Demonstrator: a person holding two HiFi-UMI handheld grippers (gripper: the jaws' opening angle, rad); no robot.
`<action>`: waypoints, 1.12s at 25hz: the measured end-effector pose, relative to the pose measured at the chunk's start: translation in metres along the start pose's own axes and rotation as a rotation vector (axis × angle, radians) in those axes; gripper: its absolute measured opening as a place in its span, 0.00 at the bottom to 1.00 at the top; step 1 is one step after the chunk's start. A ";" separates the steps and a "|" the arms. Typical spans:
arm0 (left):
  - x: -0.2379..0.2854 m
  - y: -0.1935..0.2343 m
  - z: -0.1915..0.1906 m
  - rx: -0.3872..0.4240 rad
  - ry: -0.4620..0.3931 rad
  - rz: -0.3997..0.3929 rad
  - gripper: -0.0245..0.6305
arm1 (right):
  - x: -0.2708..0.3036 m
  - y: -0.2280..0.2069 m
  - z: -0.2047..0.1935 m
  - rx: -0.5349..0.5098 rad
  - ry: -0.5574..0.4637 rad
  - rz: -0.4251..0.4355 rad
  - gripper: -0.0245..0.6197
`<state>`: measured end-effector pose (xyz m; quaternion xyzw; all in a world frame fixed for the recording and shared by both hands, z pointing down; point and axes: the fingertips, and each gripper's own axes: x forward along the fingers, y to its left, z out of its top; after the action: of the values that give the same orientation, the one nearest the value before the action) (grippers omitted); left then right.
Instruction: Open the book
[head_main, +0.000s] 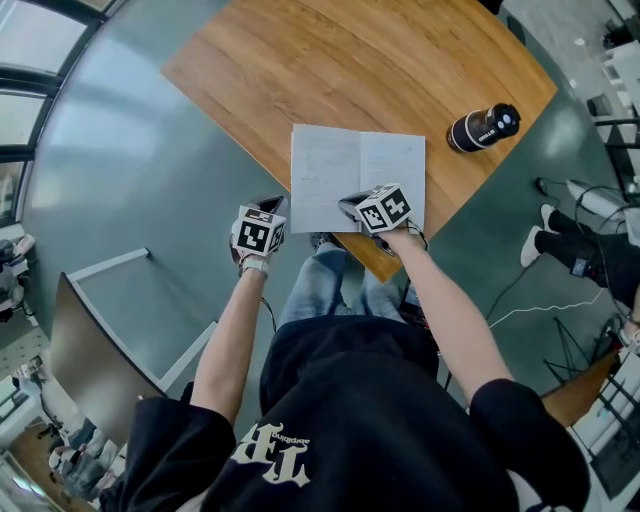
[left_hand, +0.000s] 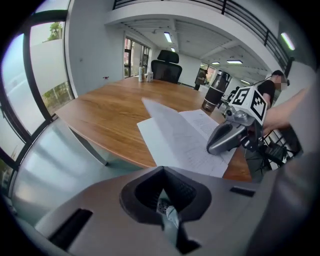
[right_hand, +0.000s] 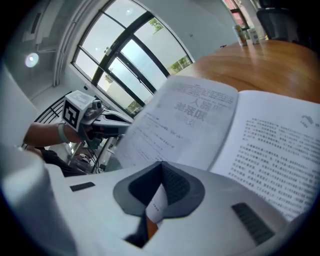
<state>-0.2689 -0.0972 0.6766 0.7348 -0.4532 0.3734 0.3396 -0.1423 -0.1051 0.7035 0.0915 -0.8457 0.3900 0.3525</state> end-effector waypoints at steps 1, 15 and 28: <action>-0.002 0.003 -0.001 -0.005 -0.005 -0.002 0.05 | 0.003 0.002 -0.001 -0.001 0.005 0.000 0.02; 0.035 -0.072 0.055 0.159 -0.045 -0.190 0.05 | -0.074 -0.016 -0.034 0.019 -0.113 -0.123 0.02; 0.100 -0.221 0.103 0.343 -0.002 -0.356 0.05 | -0.248 -0.099 -0.097 0.151 -0.419 -0.421 0.02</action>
<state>-0.0095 -0.1449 0.6763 0.8502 -0.2469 0.3786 0.2699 0.1336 -0.1322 0.6401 0.3690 -0.8312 0.3428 0.2356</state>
